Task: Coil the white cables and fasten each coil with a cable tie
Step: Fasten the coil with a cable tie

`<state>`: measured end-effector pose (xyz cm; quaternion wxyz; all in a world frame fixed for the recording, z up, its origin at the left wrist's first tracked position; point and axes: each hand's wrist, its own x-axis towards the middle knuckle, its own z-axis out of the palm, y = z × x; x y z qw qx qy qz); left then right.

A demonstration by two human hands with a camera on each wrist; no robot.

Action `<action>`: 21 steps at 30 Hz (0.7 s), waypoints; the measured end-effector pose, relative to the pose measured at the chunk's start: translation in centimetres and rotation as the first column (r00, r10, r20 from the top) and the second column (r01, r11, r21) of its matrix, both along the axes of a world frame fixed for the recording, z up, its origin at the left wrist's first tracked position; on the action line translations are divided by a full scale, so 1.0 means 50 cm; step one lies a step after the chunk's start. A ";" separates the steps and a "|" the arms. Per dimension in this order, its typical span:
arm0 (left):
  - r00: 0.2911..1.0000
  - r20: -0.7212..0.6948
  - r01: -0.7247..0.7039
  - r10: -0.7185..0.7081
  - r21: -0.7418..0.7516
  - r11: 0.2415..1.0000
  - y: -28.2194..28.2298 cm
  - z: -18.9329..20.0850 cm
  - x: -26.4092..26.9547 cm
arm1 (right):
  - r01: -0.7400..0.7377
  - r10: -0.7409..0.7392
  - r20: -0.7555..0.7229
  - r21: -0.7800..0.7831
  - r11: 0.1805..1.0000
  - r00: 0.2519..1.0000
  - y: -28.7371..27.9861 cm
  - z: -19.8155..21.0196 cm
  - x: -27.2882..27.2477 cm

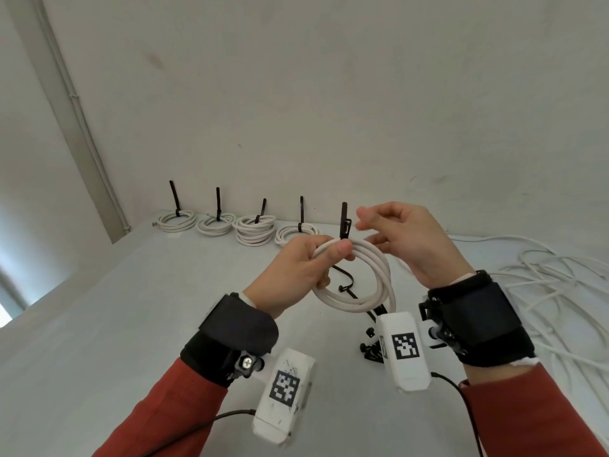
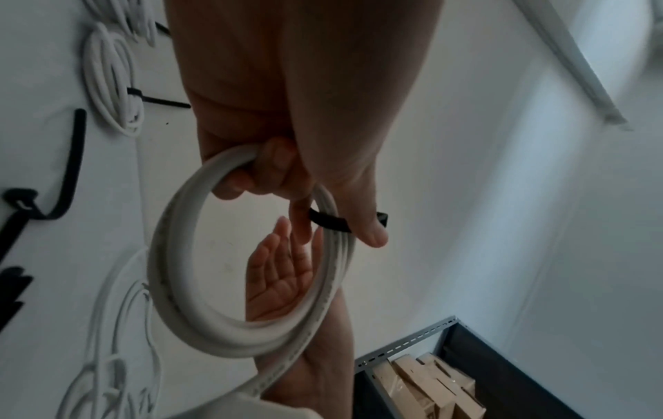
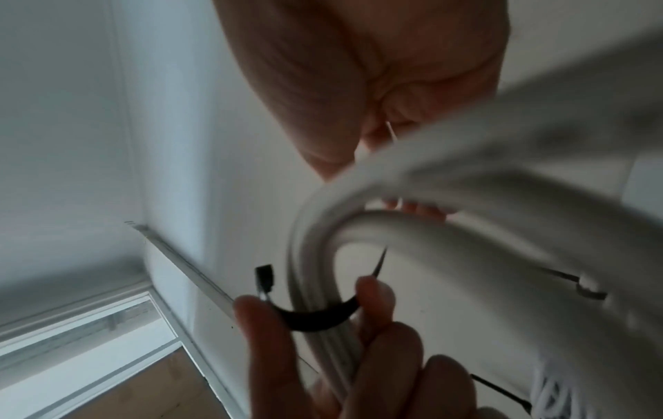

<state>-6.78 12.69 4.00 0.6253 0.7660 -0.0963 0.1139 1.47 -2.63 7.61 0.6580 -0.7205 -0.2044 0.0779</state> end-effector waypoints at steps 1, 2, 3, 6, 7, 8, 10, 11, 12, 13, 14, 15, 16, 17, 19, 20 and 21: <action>1.000 -0.002 0.022 -0.022 -0.016 1.000 0.000 -0.002 0.000 | -0.009 0.008 -0.047 -0.022 1.000 0.999 -0.001 -0.002 0.002; 0.999 -0.006 0.041 -0.041 -0.026 0.999 -0.001 -0.004 -0.001 | -0.032 0.029 -0.086 -0.027 0.999 0.996 -0.001 -0.005 0.002; 0.998 -0.017 0.052 -0.053 -0.033 0.998 -0.002 -0.006 0.000 | -0.049 0.048 -0.112 -0.004 0.999 0.993 0.002 -0.007 0.000; 0.995 -0.050 0.078 -0.082 -0.075 0.994 -0.007 -0.004 -0.002 | -0.033 0.044 -0.081 0.140 0.990 0.996 0.010 -0.010 -0.012; 0.994 -0.066 0.085 -0.092 -0.108 0.991 -0.007 -0.003 -0.002 | -0.025 0.030 -0.030 0.173 0.985 0.999 0.013 -0.009 -0.015; 0.991 -0.079 0.095 -0.107 -0.150 0.984 -0.008 -0.001 -0.003 | -0.024 0.018 0.035 0.192 0.981 0.999 0.014 -0.008 -0.019; 0.986 -0.091 0.114 -0.138 -0.235 0.965 -0.010 0.004 -0.005 | -0.035 -0.001 0.174 0.200 0.979 0.985 0.014 -0.005 -0.026; 0.985 -0.093 0.114 -0.144 -0.271 0.956 -0.009 0.006 -0.006 | -0.041 -0.006 0.239 0.189 0.981 0.971 0.014 -0.002 -0.029; 0.984 -0.093 0.115 -0.149 -0.301 0.947 -0.008 0.007 -0.006 | -0.046 -0.007 0.298 0.171 0.984 0.955 0.013 -0.001 -0.030; 0.984 -0.093 0.115 -0.152 -0.324 0.939 -0.007 0.007 -0.005 | -0.053 -0.002 0.341 0.152 0.987 0.940 0.013 0.001 -0.032; 0.984 -0.090 0.116 -0.154 -0.333 0.936 -0.006 0.008 -0.006 | -0.057 0.003 0.366 0.137 0.989 0.930 0.013 0.002 -0.033; 0.984 -0.089 0.114 -0.152 -0.336 0.935 -0.005 0.006 -0.005 | -0.055 0.003 0.383 0.126 0.991 0.924 0.013 0.002 -0.033; 0.984 -0.087 0.115 -0.153 -0.338 0.934 -0.005 0.007 -0.005 | -0.046 -0.004 0.400 0.116 0.992 0.917 0.012 0.001 -0.032; 0.985 -0.085 0.115 -0.152 -0.340 0.933 -0.006 0.008 -0.006 | -0.036 -0.013 0.416 0.109 0.993 0.909 0.011 0.001 -0.030; 0.985 -0.080 0.118 -0.154 -0.346 0.931 -0.007 0.009 -0.008 | -0.024 -0.022 0.432 0.101 0.995 0.902 0.010 0.000 -0.029; 0.985 -0.080 0.118 -0.154 -0.346 0.931 -0.007 0.010 -0.008 | -0.021 -0.024 0.436 0.098 0.995 0.900 0.010 -0.001 -0.028; 0.985 -0.081 0.118 -0.154 -0.345 0.931 -0.007 0.011 -0.009 | -0.021 -0.022 0.440 0.093 0.995 0.898 0.010 0.000 -0.029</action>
